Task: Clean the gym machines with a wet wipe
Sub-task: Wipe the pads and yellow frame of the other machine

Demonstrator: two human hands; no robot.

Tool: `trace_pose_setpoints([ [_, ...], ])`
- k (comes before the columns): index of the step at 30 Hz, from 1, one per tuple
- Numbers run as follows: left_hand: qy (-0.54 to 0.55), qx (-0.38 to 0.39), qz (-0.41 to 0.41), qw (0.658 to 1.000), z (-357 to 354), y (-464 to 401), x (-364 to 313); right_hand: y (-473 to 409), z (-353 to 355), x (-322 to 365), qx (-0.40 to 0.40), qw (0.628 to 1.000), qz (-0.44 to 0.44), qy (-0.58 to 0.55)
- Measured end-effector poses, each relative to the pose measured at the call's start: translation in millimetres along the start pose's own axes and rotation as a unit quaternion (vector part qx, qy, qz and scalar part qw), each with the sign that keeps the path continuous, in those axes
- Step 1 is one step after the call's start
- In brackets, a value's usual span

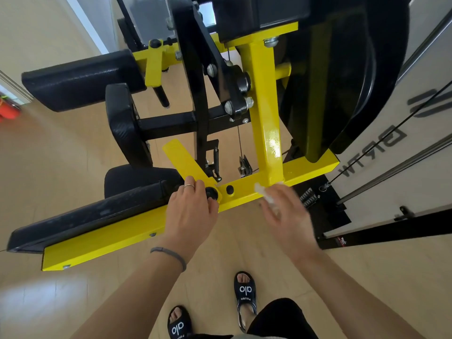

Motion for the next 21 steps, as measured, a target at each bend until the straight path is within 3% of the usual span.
trace_pose_setpoints([
  [3, -0.035, 0.013, 0.009, 0.999, -1, -4, -7, -35, 26, -25, -0.054, 0.997, -0.055, 0.01],
  [6, -0.056, 0.032, 0.014, 0.998, -3, -7, -11, -55, 16, -40, 0.035, 0.993, -0.062, 0.093],
  [8, -0.062, 0.034, 0.017, 0.997, -3, -7, -11, -54, 8, -41, 0.08, 0.968, -0.036, 0.236],
  [10, -0.064, 0.031, 0.021, 0.997, -5, -8, -12, -53, 5, -43, 0.101, 0.949, -0.034, 0.297],
  [15, -0.07, 0.031, 0.03, 0.997, -7, -9, -14, -48, 4, -63, 0.18, 0.958, -0.026, 0.22],
  [19, -0.072, 0.033, 0.03, 0.996, -7, -10, -13, -70, 23, -96, 0.128, 0.963, -0.137, 0.196],
  [21, -0.072, 0.038, 0.033, 0.996, -7, -11, -15, -65, 20, -86, 0.141, 0.965, -0.156, 0.16],
])
Point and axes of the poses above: each hand's wrist, its own y-axis away from the middle knuckle, its own z-axis out of the back of the hand, x = y × z, the point moved 4 cm from there along -y, towards the middle knuckle, and after that the axes turned 11 degrees about -z, right-handed, at the moved point
